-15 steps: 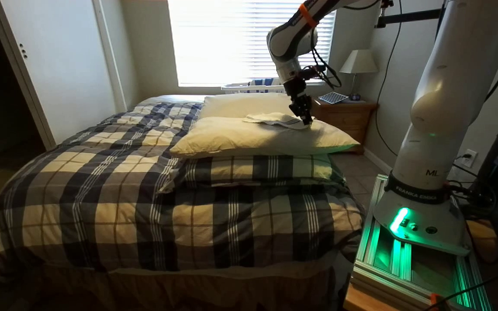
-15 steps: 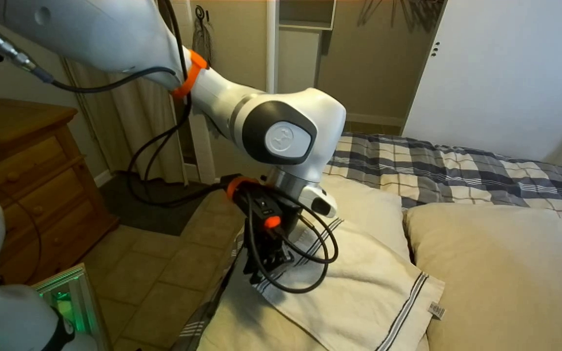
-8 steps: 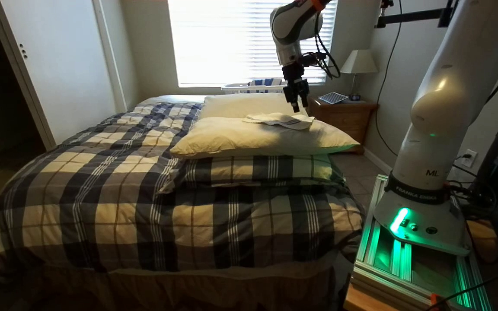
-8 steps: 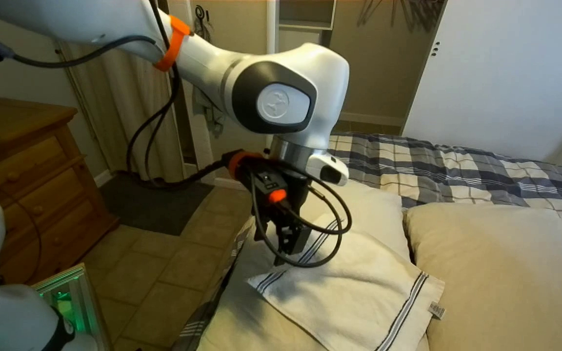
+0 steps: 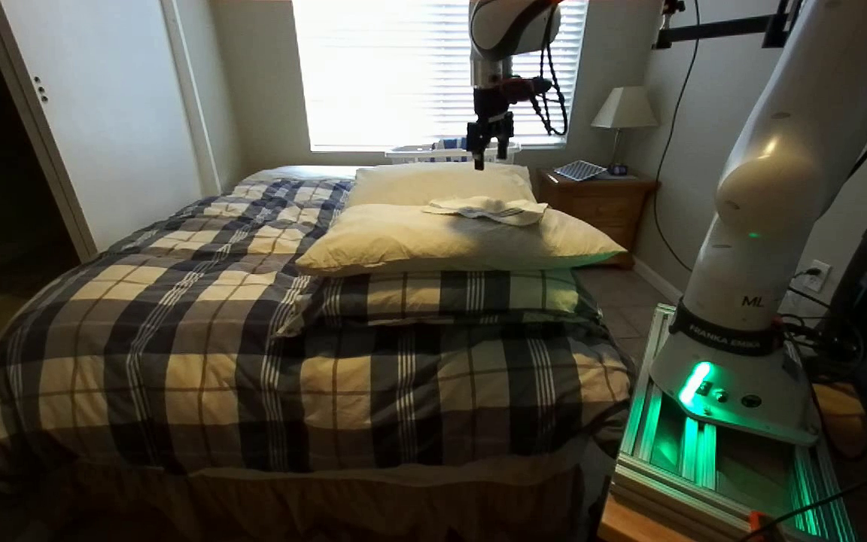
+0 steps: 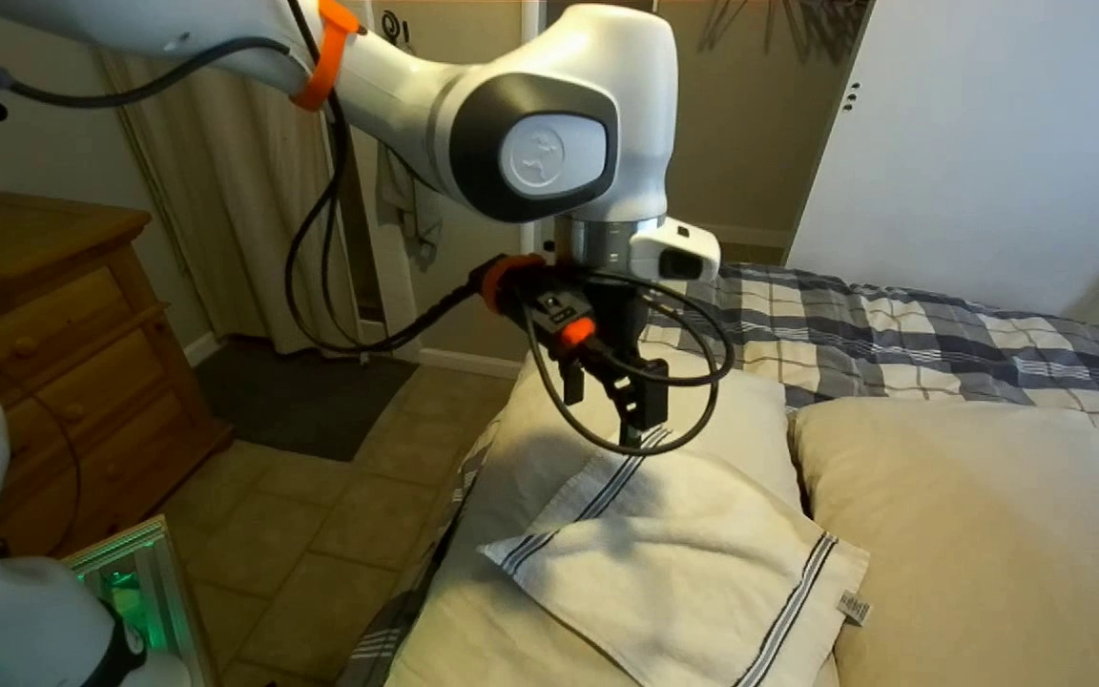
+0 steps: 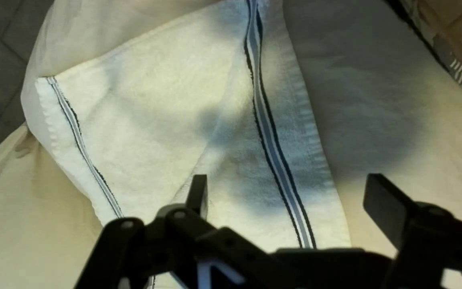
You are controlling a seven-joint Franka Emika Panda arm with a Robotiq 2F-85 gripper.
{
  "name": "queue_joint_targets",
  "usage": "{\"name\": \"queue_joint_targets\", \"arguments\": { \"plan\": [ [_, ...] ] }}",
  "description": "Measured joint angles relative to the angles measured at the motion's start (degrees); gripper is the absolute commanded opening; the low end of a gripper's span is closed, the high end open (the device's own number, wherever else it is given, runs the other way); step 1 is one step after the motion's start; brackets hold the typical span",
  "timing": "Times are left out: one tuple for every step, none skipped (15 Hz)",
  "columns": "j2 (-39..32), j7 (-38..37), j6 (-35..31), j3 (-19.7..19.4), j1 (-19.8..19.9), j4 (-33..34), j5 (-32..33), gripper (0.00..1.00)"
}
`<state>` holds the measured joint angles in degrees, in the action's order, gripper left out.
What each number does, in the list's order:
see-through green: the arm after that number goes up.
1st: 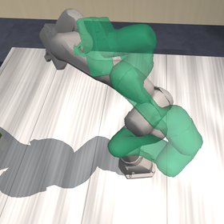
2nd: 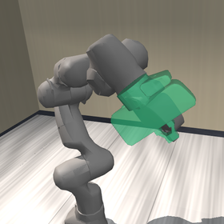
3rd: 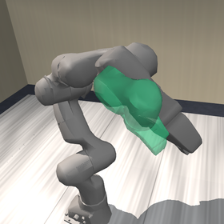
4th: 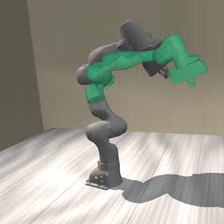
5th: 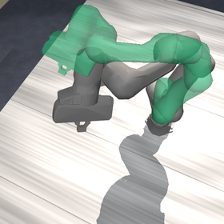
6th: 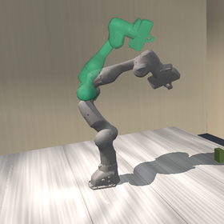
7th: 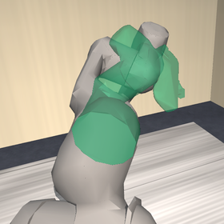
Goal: Unfold the towel on the pillow
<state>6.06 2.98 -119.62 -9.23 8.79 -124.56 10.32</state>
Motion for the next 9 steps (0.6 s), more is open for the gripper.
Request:
{"name": "queue_joint_targets", "arguments": {
  "plan": [
    [0.0,-1.22,0.06,0.28,-0.01,0.56,0.26,1.0],
    [0.05,-2.74,0.07,0.47,-0.01,1.23,0.73,1.0],
    [0.14,-4.23,0.16,0.53,-0.01,2.03,1.43,1.0],
    [0.32,-5.7,0.25,0.53,0.04,2.9,2.35,1.0],
    [0.56,-7.2,0.44,0.53,0.17,3.8,3.37,1.0],
    [0.88,-8.54,0.72,0.52,0.36,4.72,4.38,1.0],
    [1.26,-9.84,1.03,0.5,0.61,5.61,5.27,1.0],
    [1.77,-11.02,1.27,0.46,0.89,6.49,5.98,1.0],
    [2.35,-12.09,1.47,0.41,1.18,7.28,6.58,1.0]
  ]
}}
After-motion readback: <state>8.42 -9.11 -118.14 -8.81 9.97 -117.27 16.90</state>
